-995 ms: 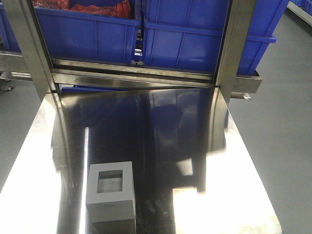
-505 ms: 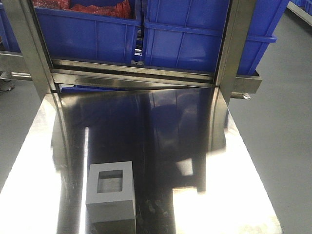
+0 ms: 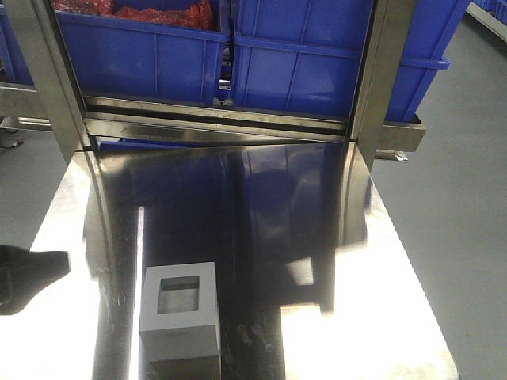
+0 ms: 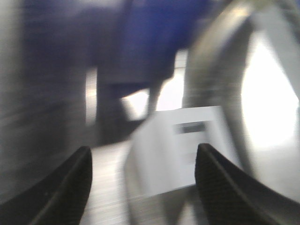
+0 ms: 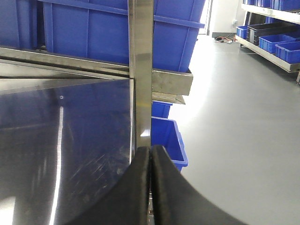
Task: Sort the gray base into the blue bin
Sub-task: 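Reach the left gripper down over the gray frame block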
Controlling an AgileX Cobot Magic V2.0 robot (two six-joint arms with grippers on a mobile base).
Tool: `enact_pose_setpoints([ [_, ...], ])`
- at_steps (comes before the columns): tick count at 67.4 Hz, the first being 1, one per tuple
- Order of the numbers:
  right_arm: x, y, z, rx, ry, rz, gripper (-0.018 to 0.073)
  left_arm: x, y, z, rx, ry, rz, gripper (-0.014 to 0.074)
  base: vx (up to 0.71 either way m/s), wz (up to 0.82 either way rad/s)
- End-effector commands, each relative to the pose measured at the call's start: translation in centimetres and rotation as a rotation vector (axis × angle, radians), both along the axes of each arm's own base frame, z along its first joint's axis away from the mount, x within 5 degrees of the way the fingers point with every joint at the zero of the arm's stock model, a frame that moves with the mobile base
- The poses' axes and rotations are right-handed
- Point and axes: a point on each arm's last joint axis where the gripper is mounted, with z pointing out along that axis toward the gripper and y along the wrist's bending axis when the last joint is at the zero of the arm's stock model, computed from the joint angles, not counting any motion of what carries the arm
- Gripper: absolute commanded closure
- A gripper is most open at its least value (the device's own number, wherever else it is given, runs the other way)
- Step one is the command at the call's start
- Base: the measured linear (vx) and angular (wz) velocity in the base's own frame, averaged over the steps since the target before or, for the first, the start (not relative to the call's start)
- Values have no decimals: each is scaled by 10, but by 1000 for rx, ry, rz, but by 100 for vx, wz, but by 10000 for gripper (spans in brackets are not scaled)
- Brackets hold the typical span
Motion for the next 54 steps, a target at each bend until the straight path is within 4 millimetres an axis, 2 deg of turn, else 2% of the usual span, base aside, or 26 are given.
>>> enact_pose_setpoints([
  [1, 0, 0, 6, -21, -81, 3, 564, 15, -15, 17, -139, -80, -65, 136, 0, 0],
  [12, 0, 0, 6, -21, -82, 3, 564, 34, -42, 13, -105, -34, -233, 136, 0, 0],
  [22, 0, 0, 6, -21, -82, 3, 564, 48, -69, 19, -18, -26, -323, 136, 0, 0],
  [29, 0, 0, 6, -21, -82, 3, 564, 59, -85, 22, 75, 3, -318, 136, 0, 0],
  [44, 0, 0, 6, -21, -82, 3, 564, 71, -102, 10, 345, 132, -179, 136, 0, 0],
  [54, 0, 0, 6, -21, -82, 3, 564, 74, -110, -1, 392, 196, -110, 136, 0, 0],
])
